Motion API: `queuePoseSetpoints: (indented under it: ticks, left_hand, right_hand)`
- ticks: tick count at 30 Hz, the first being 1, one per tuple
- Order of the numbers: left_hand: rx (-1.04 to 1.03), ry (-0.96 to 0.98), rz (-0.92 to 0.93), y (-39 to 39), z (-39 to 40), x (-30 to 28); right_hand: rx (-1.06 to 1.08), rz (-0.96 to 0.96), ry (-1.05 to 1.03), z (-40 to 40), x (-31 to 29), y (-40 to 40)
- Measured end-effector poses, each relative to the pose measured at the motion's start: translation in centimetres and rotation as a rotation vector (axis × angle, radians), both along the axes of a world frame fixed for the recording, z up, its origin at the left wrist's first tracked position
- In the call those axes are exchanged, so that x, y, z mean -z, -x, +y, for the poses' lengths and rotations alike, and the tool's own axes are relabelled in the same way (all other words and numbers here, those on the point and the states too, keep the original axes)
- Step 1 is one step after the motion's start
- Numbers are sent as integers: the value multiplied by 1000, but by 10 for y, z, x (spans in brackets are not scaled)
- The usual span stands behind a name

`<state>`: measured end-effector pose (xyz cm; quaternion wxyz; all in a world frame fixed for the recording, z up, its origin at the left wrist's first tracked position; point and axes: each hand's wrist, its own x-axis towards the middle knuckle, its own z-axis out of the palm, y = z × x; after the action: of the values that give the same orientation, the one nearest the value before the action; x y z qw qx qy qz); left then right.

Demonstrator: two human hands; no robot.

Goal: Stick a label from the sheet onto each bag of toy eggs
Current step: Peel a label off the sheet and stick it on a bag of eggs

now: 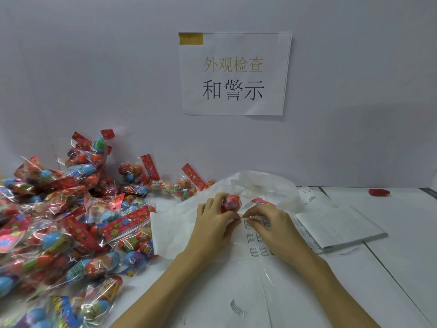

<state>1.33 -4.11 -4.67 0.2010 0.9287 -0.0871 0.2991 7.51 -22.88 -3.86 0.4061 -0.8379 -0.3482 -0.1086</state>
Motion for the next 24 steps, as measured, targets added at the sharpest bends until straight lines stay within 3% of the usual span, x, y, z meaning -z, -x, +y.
queuePoseSetpoints:
  ticks: [9,17,24]
  left_hand:
    - [6,-93,-92,0,2,-1]
    - [-30,-65,2,-1,7,3]
    - [-13,-108,-35,-2,8,3]
  right_hand:
    - [-46,-52,-1,-1,1,0]
    - [-103,2,-78,-5,-2,0]
    - [-71,9,-103,-1,0,0]
